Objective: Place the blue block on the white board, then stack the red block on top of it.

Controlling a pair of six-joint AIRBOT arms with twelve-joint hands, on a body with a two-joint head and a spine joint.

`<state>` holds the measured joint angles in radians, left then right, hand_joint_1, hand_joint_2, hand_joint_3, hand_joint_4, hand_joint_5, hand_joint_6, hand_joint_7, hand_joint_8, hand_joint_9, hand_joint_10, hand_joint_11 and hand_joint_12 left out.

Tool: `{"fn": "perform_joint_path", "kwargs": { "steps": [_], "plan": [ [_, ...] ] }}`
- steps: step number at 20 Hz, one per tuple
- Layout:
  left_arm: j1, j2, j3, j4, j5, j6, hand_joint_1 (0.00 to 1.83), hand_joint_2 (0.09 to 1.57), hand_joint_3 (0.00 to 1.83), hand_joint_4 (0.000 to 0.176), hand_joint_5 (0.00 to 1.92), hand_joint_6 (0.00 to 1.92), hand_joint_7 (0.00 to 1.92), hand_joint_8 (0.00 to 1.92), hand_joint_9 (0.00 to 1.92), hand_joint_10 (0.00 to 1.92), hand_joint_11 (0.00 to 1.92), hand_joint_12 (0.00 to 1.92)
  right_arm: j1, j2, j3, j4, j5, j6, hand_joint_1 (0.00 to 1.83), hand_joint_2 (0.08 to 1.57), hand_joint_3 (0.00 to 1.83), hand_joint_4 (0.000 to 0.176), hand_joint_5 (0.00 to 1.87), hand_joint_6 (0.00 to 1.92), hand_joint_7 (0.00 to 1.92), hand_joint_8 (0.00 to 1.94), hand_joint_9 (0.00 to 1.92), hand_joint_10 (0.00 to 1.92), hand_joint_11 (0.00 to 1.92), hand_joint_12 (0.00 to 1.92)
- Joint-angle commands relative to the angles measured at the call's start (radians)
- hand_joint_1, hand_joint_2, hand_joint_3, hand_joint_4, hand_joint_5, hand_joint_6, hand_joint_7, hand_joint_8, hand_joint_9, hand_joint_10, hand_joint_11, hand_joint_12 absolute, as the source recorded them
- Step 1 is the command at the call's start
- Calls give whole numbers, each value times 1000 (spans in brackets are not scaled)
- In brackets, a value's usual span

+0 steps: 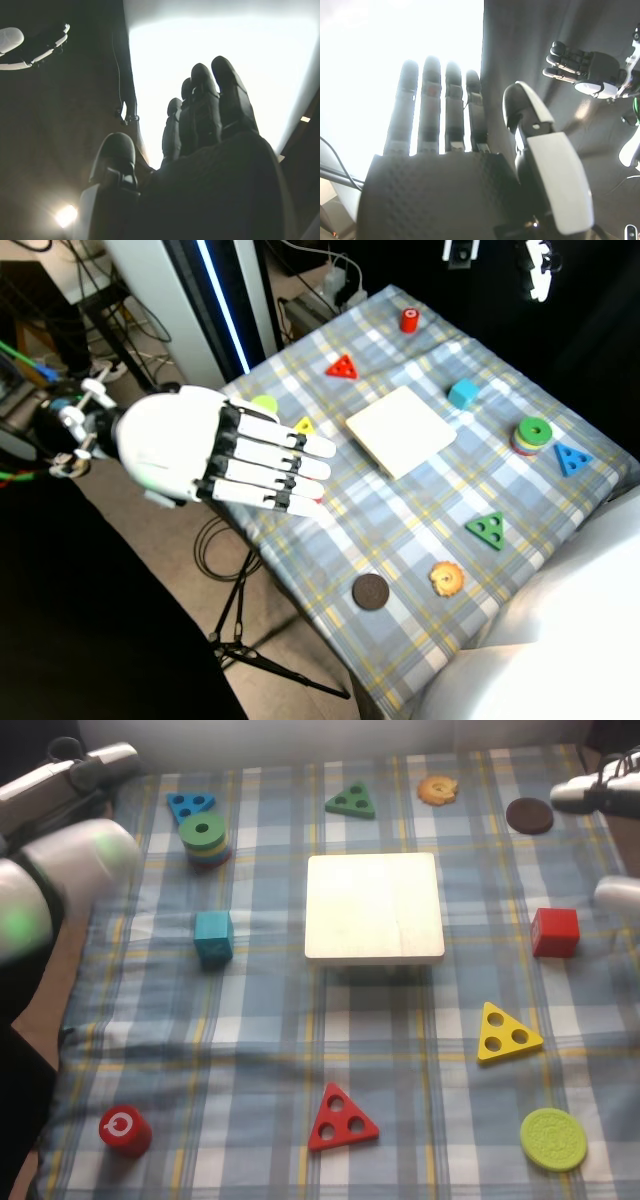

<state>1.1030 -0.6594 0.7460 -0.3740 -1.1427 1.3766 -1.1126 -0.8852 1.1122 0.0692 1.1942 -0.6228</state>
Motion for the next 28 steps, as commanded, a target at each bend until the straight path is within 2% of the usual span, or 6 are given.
{"fn": "perform_joint_path", "kwargs": {
  "steps": [1, 7, 13, 17, 19, 28],
  "plan": [
    [-11, -3, 2, 11, -112, -7, 373, 1067, 9, 176, 324, 2, 271, 5, 214, 6, 26, 371, 8, 4, 4, 21, 113, 4, 600, 1181, 2, 10, 516, 1, 547, 1, 497, 11, 151, 675],
    [-14, -6, 16, 13, -90, -15, 462, 1052, 0, 176, 319, 1, 282, 3, 209, 1, 7, 346, 7, 3, 2, 13, 105, -2, 523, 1140, 0, 58, 248, 0, 219, 0, 217, 0, 89, 432],
    [-116, -49, 26, -108, 104, 354, 516, 952, 0, 157, 416, 8, 368, 5, 273, 1, 58, 381, 12, 3, -1, 1, 104, -2, 223, 1169, 7, 103, 31, 0, 28, 0, 16, 0, 0, 179],
    [-194, -106, 40, -175, 199, 632, 581, 951, 0, 176, 445, 10, 380, 4, 207, 0, 5, 373, 10, 3, -1, 0, 105, -2, 134, 1213, 5, 83, 24, 1, 37, 1, 16, 1, 9, 121],
    [-222, -141, 66, -215, 236, 718, 627, 941, 0, 176, 472, 14, 359, 0, 183, 0, 7, 371, 11, 3, -1, 0, 105, -2, 114, 1231, 8, 35, 35, 4, 56, 6, 20, 3, 5, 68],
    [-337, -260, 186, -357, 400, 1024, 757, 960, 0, 176, 630, 8, 390, 2, 162, 0, 0, 213, 10, 2, 0, -12, 105, -2, 105, 1274, 3, 51, 89, 7, 133, 7, 132, 11, 123, 67]
  ]
}}
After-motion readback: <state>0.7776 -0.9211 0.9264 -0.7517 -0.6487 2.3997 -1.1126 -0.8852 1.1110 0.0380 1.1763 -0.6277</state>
